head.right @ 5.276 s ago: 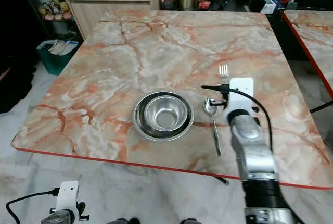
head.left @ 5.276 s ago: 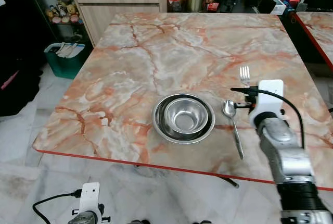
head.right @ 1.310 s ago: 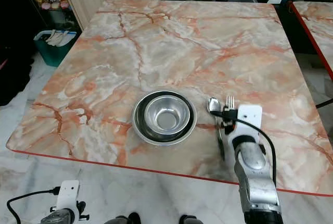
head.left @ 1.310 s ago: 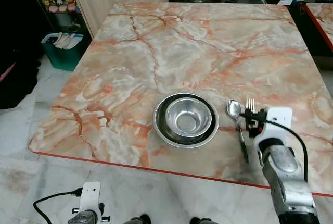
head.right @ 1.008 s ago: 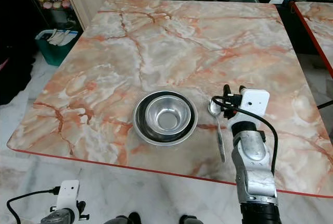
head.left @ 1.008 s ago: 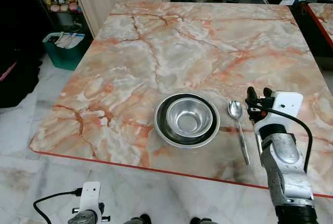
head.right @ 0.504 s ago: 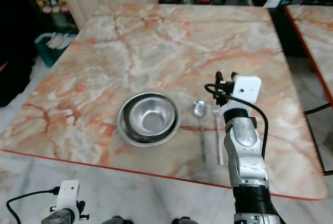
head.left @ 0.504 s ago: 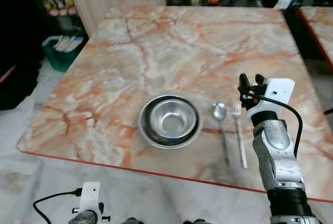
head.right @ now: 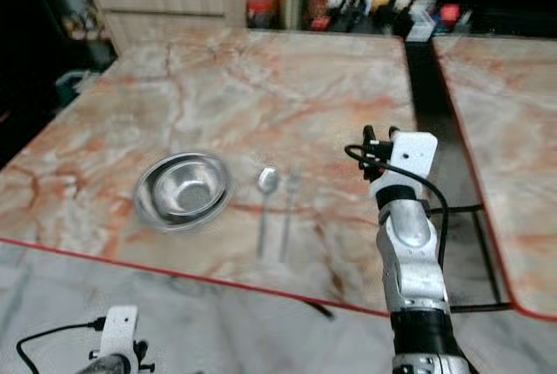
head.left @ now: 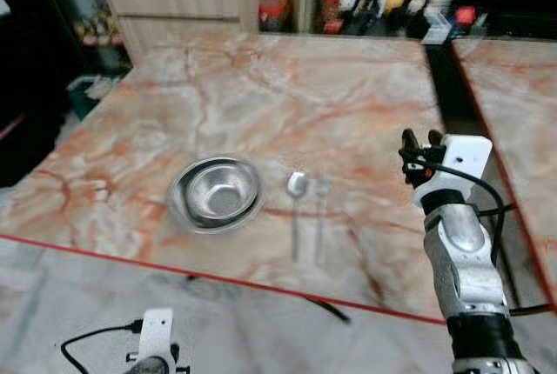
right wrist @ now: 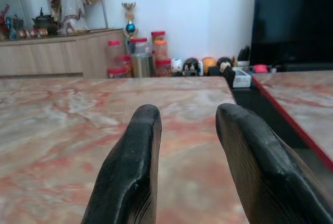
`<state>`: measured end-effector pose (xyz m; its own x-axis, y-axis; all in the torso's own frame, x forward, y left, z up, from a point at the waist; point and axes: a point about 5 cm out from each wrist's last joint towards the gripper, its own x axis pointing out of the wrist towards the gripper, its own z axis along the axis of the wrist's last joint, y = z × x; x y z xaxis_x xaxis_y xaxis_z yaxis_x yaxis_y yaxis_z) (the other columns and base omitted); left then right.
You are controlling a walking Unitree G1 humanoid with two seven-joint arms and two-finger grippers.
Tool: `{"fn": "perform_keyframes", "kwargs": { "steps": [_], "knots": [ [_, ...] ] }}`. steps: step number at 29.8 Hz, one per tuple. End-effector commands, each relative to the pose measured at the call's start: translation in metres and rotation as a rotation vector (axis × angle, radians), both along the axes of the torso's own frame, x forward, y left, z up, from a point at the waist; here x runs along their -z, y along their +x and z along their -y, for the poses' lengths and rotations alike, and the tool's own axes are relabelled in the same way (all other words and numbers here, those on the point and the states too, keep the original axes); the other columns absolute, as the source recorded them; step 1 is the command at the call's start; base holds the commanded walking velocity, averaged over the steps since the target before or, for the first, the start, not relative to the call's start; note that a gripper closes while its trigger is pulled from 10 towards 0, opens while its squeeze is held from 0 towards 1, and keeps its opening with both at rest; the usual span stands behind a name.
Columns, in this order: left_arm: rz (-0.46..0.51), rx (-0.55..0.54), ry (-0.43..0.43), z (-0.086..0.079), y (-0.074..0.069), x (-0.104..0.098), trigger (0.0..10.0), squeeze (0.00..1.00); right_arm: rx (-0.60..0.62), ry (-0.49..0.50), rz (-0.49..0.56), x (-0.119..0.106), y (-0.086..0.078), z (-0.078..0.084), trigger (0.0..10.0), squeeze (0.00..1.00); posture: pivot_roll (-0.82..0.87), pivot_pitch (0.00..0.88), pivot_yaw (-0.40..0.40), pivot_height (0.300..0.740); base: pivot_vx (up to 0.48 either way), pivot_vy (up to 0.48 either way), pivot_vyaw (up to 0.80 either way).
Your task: Setting the table
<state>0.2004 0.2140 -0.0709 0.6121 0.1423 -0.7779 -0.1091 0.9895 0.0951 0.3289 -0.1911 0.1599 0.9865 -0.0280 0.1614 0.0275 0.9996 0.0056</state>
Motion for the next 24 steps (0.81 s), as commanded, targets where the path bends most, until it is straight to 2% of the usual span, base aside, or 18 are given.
{"fn": "perform_keyframes", "kwargs": {
  "steps": [1, 24],
  "knots": [
    [-0.019, -0.005, 0.019, -0.0066, -0.0039, 0.0010, 10.0, 0.00, -0.017, -0.002, 0.019, -0.0046, 0.0020, -0.0046, 10.0, 0.00, 0.00, 0.072, 0.036, 0.740, 0.000, -0.472, 0.00],
    [-0.011, -0.018, 0.021, -0.0079, -0.0003, -0.0012, 10.0, 0.00, 0.018, 0.005, 0.003, -0.0022, 0.0072, -0.0013, 10.0, 0.00, 0.00, 0.143, 0.051, 0.740, 0.000, -0.472, 0.00]
  ]
}}
